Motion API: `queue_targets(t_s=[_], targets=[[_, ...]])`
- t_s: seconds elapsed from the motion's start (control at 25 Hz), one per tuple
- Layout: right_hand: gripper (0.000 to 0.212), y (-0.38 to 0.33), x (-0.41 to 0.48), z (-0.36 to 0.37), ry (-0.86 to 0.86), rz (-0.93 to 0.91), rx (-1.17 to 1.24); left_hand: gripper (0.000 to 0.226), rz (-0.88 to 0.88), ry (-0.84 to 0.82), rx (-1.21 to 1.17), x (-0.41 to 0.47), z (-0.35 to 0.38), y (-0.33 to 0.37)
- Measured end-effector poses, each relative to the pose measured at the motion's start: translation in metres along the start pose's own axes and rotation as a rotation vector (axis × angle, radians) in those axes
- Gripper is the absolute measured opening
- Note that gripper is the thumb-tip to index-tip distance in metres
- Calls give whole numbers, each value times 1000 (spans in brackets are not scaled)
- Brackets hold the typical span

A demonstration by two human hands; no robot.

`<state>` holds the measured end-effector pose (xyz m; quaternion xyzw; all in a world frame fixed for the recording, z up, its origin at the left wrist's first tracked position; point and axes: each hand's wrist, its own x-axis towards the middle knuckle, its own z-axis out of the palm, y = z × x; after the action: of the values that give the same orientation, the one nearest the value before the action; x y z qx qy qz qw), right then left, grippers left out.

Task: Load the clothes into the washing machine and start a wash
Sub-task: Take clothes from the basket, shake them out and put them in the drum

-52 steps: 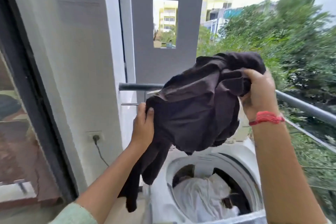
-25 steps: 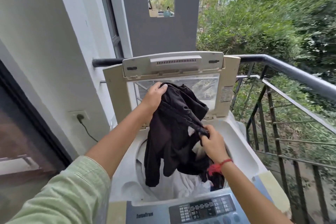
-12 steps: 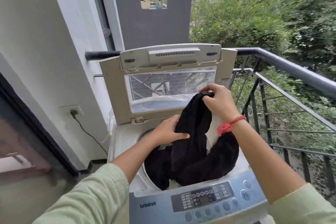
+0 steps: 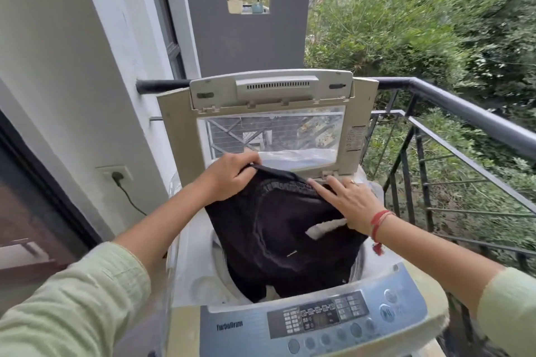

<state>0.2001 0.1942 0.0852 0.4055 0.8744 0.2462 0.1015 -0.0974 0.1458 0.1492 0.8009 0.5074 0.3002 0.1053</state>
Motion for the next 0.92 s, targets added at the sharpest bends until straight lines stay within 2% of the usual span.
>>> queue_targets(t_s=[0.08,0.12,0.16,0.24,0.28,0.32,0.4,0.44,0.48,0.52,0.56,0.6,0.68,0.72,0.76,0.8,0.84,0.88,0.92], targets=[[96,26,14,-1,187,127,-30,45,194,-133,241,-2,-4,8],[82,42,19,-9,256,220,33,60,239,-191,375,-2,-5,4],[66,55,23,-14,281,306,130,69,230,-251,501,-3,-8,-2],[44,69,30,2,195,448,421,63,120,-367,652,-10,-10,-21],[39,71,30,17,1,430,657,50,50,-432,646,-16,-9,-30],[36,69,28,40,-335,326,874,36,-54,-528,584,-22,-6,-39],[32,55,18,82,-849,154,1089,24,-355,-768,329,-29,1,-52],[32,48,13,79,-986,146,1178,25,-514,-885,192,-30,6,-53],[30,44,13,69,-1008,205,1282,30,-663,-953,82,-29,10,-52],[30,40,16,51,-947,326,1424,37,-803,-942,-18,-26,14,-51],[36,42,25,39,-811,473,1548,43,-922,-872,-125,-20,19,-47],[43,45,36,30,-605,626,1635,44,-997,-744,-268,-12,24,-42],[53,59,55,10,-66,807,1750,40,-971,-276,-577,14,33,-32],[56,63,61,3,187,828,1724,39,-868,-9,-662,27,35,-26],[58,65,61,-2,366,816,1659,40,-737,221,-674,36,37,-20],[59,64,59,-7,465,746,1622,42,-599,364,-616,40,40,-18],[57,59,51,-11,474,632,1548,46,-490,409,-492,36,44,-19],[52,54,41,-12,393,450,1452,48,-420,349,-313,25,50,-24],[45,44,30,-10,158,256,1328,50,-388,185,-84,10,60,-31]])
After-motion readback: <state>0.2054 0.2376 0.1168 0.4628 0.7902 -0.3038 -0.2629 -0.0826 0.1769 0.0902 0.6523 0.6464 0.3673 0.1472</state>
